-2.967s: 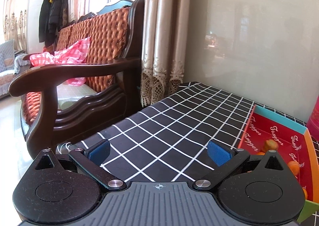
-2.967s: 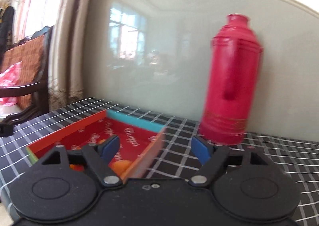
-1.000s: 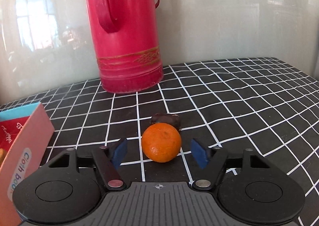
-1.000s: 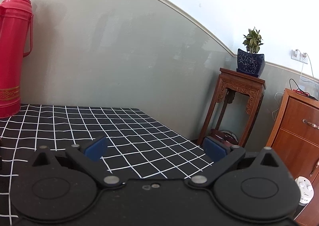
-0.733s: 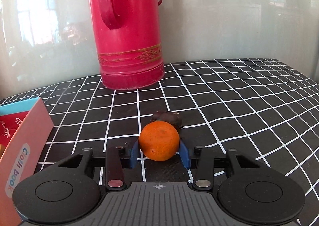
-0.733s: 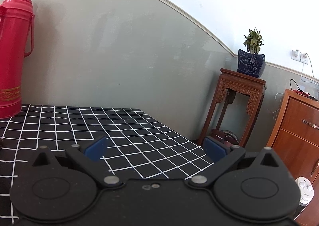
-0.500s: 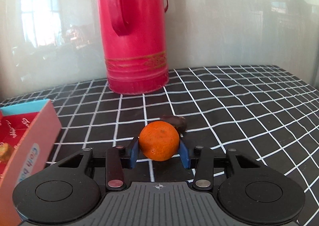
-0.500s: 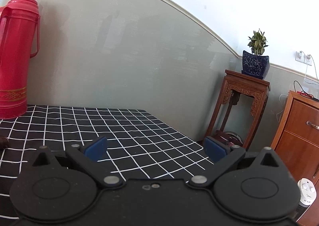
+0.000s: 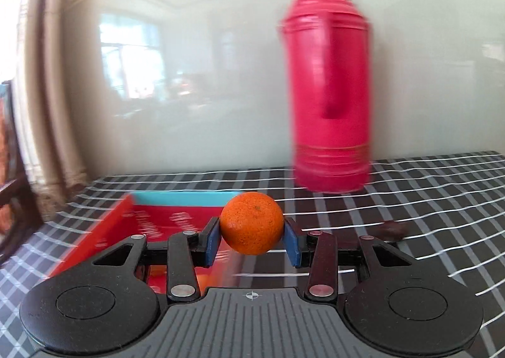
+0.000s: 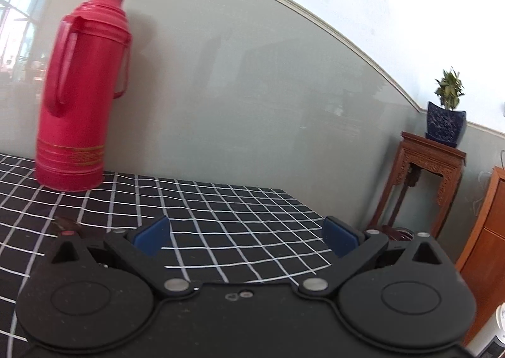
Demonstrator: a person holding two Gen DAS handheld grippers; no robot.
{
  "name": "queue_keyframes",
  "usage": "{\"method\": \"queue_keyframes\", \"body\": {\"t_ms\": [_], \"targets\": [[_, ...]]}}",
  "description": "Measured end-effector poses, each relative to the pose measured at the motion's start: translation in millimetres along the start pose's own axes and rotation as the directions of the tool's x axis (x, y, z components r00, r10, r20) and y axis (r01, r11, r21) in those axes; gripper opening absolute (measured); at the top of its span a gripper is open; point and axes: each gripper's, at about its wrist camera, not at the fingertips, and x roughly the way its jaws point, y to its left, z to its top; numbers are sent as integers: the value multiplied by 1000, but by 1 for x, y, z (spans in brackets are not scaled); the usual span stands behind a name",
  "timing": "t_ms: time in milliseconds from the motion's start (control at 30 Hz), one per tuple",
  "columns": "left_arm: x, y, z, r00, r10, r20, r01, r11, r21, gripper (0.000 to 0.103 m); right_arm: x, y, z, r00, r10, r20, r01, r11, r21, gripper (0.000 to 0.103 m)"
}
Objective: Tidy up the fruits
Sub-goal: 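Carry the small orange with the left tool into the box and release it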
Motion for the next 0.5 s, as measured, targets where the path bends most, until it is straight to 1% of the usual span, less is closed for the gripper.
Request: {"method": "queue_keyframes", "body": {"t_ms": [67, 200, 300, 433, 467, 500], "targets": [[3, 18, -2, 999, 36, -22, -37, 999, -13, 42, -5, 10, 2, 1000, 27, 11, -26, 1000, -14, 97], [14, 50, -6, 993, 78, -87, -82, 996, -45, 43, -14, 30, 4, 996, 92, 21, -91, 995, -43, 97], [23, 68, -12, 986, 85, -146, -96, 993, -69, 43, -19, 46, 4, 989, 145, 24, -142, 987, -76, 97], [31, 84, -19, 974, 57, -219, -85, 989, -120, 44, -21, 64, 5, 980, 198, 21, -195, 975, -107, 97], [32, 88, -20, 973, 53, -224, -83, 988, -129, 49, -21, 69, 5, 978, 208, 19, -204, 972, -112, 97], [30, 89, -20, 974, 56, -221, -87, 987, -132, 64, -21, 74, 5, 976, 215, 17, -212, 970, -116, 97]]}}
